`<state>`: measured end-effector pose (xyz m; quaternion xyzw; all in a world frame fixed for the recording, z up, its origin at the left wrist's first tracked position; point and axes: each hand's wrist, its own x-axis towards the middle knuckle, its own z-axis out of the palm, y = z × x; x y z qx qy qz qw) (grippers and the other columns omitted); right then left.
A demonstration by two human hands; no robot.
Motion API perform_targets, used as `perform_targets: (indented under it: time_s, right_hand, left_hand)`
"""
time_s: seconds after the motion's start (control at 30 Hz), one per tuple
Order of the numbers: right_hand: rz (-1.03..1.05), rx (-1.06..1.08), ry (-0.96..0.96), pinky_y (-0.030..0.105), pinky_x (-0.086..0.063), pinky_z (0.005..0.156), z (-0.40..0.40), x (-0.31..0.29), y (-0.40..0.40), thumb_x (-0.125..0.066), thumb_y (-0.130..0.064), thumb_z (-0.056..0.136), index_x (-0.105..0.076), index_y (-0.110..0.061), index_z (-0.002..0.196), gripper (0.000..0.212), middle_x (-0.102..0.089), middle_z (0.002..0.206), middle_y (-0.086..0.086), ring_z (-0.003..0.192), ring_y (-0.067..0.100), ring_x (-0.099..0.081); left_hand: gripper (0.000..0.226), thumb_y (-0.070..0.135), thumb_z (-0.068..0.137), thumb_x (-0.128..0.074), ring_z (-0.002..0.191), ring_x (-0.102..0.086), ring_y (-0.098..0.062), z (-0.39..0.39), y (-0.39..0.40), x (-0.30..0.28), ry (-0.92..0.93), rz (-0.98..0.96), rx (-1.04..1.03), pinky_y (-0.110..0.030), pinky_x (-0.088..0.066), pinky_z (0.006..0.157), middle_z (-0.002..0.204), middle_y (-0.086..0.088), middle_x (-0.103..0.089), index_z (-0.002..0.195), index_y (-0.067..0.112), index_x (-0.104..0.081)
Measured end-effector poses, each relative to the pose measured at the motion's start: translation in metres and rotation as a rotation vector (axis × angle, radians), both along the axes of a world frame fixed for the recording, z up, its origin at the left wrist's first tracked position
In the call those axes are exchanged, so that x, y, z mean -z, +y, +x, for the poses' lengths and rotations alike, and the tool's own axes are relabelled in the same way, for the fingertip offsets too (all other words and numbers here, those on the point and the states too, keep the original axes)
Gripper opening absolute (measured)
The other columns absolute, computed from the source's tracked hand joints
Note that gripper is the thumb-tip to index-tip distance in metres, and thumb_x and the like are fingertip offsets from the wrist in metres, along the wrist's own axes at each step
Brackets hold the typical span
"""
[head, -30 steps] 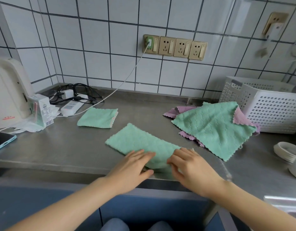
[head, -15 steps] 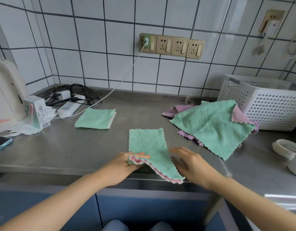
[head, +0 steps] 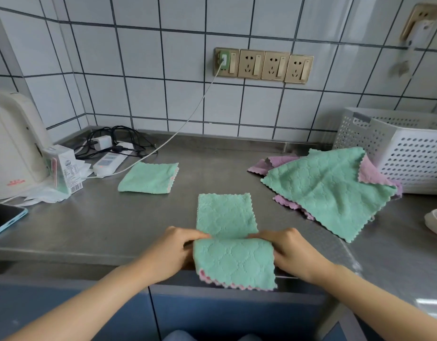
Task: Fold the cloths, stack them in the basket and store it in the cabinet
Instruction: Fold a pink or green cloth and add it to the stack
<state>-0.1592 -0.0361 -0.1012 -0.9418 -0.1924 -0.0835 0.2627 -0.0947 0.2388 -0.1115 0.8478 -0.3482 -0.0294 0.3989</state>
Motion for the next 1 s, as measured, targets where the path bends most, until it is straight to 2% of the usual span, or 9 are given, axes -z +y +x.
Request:
perform_targets:
  time_s: [0.07,0.13,0.27,0.37,0.47,0.53,0.7,0.87,1.0]
  right_hand:
    - [0.138,0.084,0.059,0.019,-0.043,0.053,0.015,-0.012,0.005,-0.061,-0.016,0.084,-0.068,-0.051,0.075,0.037,-0.063,0.062,-0.017,0.056,-0.005,-0.049]
    - [0.367,0.21,0.236,0.023,-0.045,0.047,0.036,-0.024,0.011,-0.065,-0.02,0.081,-0.063,-0.03,0.054,0.029,-0.05,0.051,-0.011,0.049,0.002,-0.045]
    - [0.5,0.544,0.534,0.022,-0.048,0.042,0.076,-0.025,0.015,-0.062,-0.032,0.09,-0.045,-0.011,0.066,0.036,-0.043,0.055,0.005,0.04,0.015,-0.045]
    - [0.331,0.684,0.487,0.021,-0.044,0.039,0.092,-0.011,0.017,-0.059,-0.035,0.09,-0.037,-0.014,0.058,0.043,-0.045,0.049,0.004,0.03,0.017,-0.046]
    - [0.105,0.726,0.364,0.026,-0.045,0.057,0.095,-0.001,0.023,-0.049,-0.038,0.091,-0.036,-0.015,0.059,0.041,-0.052,0.062,0.006,0.062,0.028,-0.065]
    - [0.041,0.744,0.339,0.03,-0.043,0.065,0.094,0.001,0.026,-0.043,-0.037,0.092,-0.037,-0.015,0.062,0.038,-0.054,0.074,0.008,0.08,0.032,-0.061]
    - [-0.015,0.754,0.289,0.031,-0.04,0.067,0.088,-0.001,0.033,-0.037,-0.026,0.094,-0.047,-0.009,0.088,0.021,-0.055,0.088,0.01,0.079,0.029,-0.049]
    - [-0.171,0.74,0.169,0.032,-0.035,0.057,0.083,-0.007,0.04,-0.038,-0.011,0.09,-0.038,-0.012,0.104,0.014,-0.049,0.087,0.006,0.077,0.033,-0.053]
    - [-0.443,0.635,0.03,0.032,-0.03,0.047,0.079,0.002,0.041,-0.04,-0.012,0.092,-0.031,-0.022,0.132,0.042,-0.04,0.114,0.007,0.08,0.031,-0.049]
  left_hand:
    - [0.039,0.002,0.081,-0.059,0.065,-0.06,0.005,0.006,-0.009,-0.015,0.055,-0.085,-0.072,-0.018,-0.046,0.064,0.066,0.022,-0.066,0.074,0.038,-0.072]
    - [0.026,0.018,0.084,-0.064,0.044,-0.053,-0.009,0.023,-0.022,-0.026,0.167,-0.132,-0.237,-0.023,-0.043,0.051,0.05,0.008,-0.054,0.059,0.018,-0.062]
    - [0.038,0.02,0.085,-0.069,0.036,-0.041,-0.011,0.054,-0.04,-0.031,0.581,-0.179,-0.451,-0.025,-0.05,0.042,0.05,0.001,-0.035,0.06,0.013,-0.041]
    - [0.037,0.017,0.084,-0.068,0.04,-0.042,-0.012,0.065,-0.045,-0.022,0.615,-0.151,-0.49,-0.024,-0.05,0.044,0.054,-0.001,-0.035,0.061,0.015,-0.038]
    - [0.039,0.018,0.088,-0.063,0.041,-0.039,-0.011,0.067,-0.047,-0.013,0.549,-0.151,-0.484,-0.022,-0.047,0.04,0.056,0.0,-0.03,0.062,0.015,-0.034]
    - [0.037,0.019,0.089,-0.061,0.043,-0.038,-0.011,0.066,-0.048,-0.011,0.499,-0.145,-0.493,-0.022,-0.046,0.039,0.057,0.0,-0.029,0.065,0.015,-0.034]
    - [0.032,0.024,0.084,-0.065,0.037,-0.049,-0.015,0.066,-0.051,-0.01,0.292,-0.066,-0.59,-0.037,-0.056,0.047,0.052,-0.004,-0.043,0.066,0.006,-0.046]
    - [0.03,0.043,0.087,-0.054,0.094,-0.062,-0.03,0.06,-0.054,-0.013,-0.238,0.478,-0.625,-0.034,-0.047,0.069,0.097,-0.002,-0.065,0.104,0.019,-0.052]
    - [0.047,0.04,0.094,-0.045,0.109,-0.049,-0.027,0.056,-0.051,-0.004,-0.415,0.565,-0.556,-0.036,-0.044,0.081,0.114,-0.003,-0.057,0.137,0.023,-0.039]
